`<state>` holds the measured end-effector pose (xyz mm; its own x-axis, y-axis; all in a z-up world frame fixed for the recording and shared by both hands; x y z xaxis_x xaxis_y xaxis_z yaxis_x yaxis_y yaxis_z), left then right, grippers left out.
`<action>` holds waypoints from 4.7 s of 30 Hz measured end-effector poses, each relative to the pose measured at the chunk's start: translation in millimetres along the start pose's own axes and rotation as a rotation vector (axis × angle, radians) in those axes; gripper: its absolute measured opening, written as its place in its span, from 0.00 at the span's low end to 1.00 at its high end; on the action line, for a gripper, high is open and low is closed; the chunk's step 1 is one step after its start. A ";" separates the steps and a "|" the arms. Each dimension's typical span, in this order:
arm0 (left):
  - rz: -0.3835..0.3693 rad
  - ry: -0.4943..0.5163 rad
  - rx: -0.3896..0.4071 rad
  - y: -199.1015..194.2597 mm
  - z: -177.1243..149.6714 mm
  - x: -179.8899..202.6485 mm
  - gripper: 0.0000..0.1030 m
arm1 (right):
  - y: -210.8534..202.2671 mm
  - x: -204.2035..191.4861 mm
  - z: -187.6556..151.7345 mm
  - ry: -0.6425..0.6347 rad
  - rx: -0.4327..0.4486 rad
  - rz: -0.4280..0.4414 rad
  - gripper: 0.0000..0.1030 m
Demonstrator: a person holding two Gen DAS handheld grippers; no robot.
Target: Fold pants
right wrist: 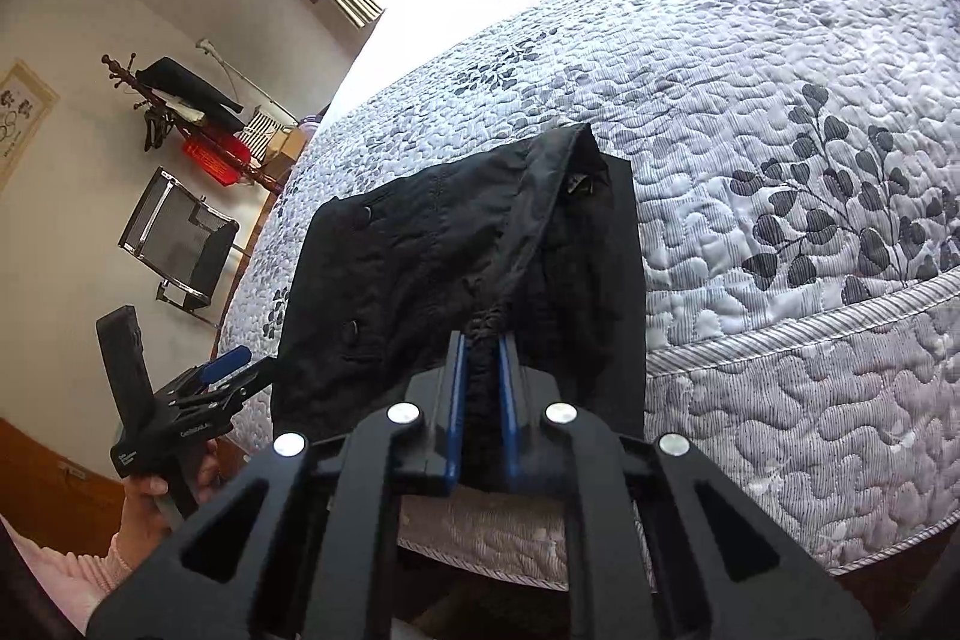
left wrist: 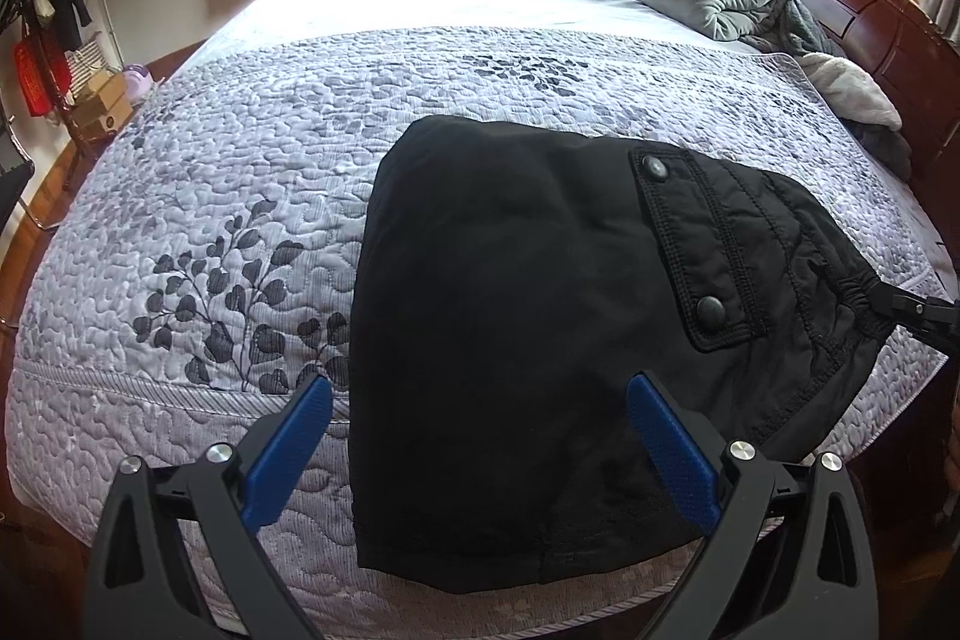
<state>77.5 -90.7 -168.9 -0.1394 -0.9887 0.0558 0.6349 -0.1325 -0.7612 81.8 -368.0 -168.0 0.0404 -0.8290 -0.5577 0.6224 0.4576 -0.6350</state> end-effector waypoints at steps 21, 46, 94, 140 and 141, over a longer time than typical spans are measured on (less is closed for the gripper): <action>-0.015 0.003 -0.004 -9.8 -8.3 7.1 0.96 | 12.1 33.6 -34.6 0.047 -0.050 -0.107 0.21; -0.007 0.005 -0.015 -20.1 -23.3 0.7 0.96 | 7.2 25.8 -52.8 -0.053 -0.092 -0.227 0.00; -0.451 -0.447 -0.416 51.9 -60.5 -23.7 0.96 | 4.5 59.9 -47.2 0.255 -0.045 0.009 0.71; -0.614 -0.403 -0.505 78.2 -58.2 31.8 0.96 | 56.1 22.9 -43.1 0.178 -0.158 0.207 0.48; -0.610 -0.406 -0.490 76.1 -56.5 31.8 0.95 | 52.2 18.7 -41.7 0.158 -0.145 0.206 0.42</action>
<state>78.5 -128.2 -261.6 -0.0079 -0.7164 0.6976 0.1277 -0.6926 -0.7099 82.5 -346.2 -233.9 0.0246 -0.6588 -0.7519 0.4948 0.6615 -0.5635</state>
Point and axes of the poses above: each gripper's, at about its wrist camera, not at the fingertips, and y roughly the way its jaws point, x to its right, z to its top, the point moved 8 cm from there along y, roughly the way its jaws point, and after that the axes turned 9 degrees about x, right-handed, at the moved point
